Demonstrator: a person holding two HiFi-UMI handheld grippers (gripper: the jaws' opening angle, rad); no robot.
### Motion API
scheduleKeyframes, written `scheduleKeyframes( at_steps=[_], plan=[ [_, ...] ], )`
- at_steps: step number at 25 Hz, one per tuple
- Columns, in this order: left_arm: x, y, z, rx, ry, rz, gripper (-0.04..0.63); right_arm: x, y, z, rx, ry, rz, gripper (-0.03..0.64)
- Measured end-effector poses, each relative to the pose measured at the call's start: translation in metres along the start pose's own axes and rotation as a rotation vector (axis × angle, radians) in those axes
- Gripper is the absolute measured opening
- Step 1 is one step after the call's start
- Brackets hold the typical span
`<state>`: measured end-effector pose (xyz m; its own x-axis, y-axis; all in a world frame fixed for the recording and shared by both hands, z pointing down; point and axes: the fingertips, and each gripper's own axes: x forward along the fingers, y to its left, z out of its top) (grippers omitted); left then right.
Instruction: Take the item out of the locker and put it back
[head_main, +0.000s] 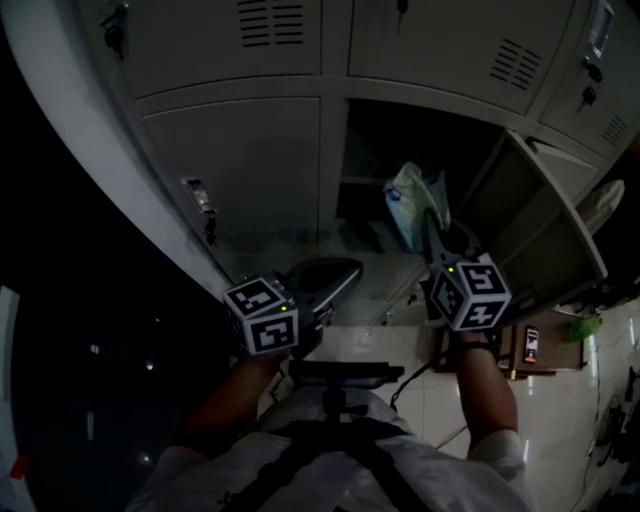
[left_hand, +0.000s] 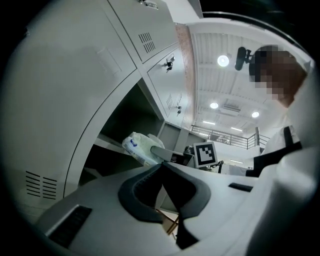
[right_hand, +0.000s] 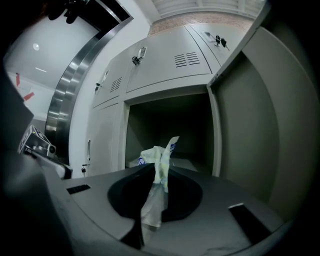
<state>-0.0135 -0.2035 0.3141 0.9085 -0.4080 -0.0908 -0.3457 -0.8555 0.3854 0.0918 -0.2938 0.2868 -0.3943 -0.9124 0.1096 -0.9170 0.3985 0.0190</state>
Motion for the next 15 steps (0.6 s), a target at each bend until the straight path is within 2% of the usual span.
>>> scheduleKeyframes(
  at_steps=[15],
  plan=[
    [0.03,-0.001,0.027,0.047,0.007,-0.048,0.003,0.059,-0.019,0.037,-0.107,-0.006,-0.042,0.021]
  ],
)
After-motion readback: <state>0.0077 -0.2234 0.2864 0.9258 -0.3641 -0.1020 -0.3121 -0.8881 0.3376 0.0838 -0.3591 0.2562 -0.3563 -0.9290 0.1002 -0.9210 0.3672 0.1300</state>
